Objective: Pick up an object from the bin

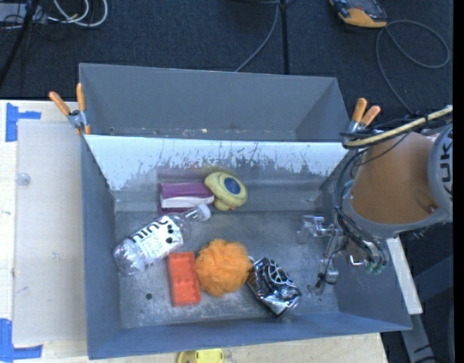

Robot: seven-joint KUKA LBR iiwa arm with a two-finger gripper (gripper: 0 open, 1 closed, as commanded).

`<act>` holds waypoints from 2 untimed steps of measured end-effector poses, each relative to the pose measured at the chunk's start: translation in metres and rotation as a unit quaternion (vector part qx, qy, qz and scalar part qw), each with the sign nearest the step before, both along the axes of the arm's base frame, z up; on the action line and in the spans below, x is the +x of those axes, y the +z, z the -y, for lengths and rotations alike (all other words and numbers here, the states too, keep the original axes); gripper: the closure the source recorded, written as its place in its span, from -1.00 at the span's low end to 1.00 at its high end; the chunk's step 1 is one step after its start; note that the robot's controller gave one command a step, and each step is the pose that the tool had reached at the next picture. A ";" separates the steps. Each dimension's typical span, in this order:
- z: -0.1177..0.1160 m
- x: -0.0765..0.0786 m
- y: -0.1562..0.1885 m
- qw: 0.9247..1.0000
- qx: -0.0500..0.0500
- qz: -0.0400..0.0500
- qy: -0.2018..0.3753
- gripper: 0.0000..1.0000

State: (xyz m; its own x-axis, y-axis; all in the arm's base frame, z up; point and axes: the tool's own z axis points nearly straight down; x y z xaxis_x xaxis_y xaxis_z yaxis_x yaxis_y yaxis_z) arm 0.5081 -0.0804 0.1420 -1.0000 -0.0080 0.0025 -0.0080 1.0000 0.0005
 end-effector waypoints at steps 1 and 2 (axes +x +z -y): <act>0.000 0.000 0.000 1.000 0.000 0.000 0.000 -1.00; -0.019 0.012 -0.032 1.000 -0.001 0.002 0.027 -1.00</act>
Offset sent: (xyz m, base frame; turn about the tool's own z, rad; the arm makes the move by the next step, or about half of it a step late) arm 0.0224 0.0441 -0.0709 -0.1250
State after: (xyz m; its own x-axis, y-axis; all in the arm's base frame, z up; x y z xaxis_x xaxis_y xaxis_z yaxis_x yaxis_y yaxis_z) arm 0.5203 -0.0617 0.1101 -0.9981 -0.0622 -0.0022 -0.0622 0.9981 -0.0015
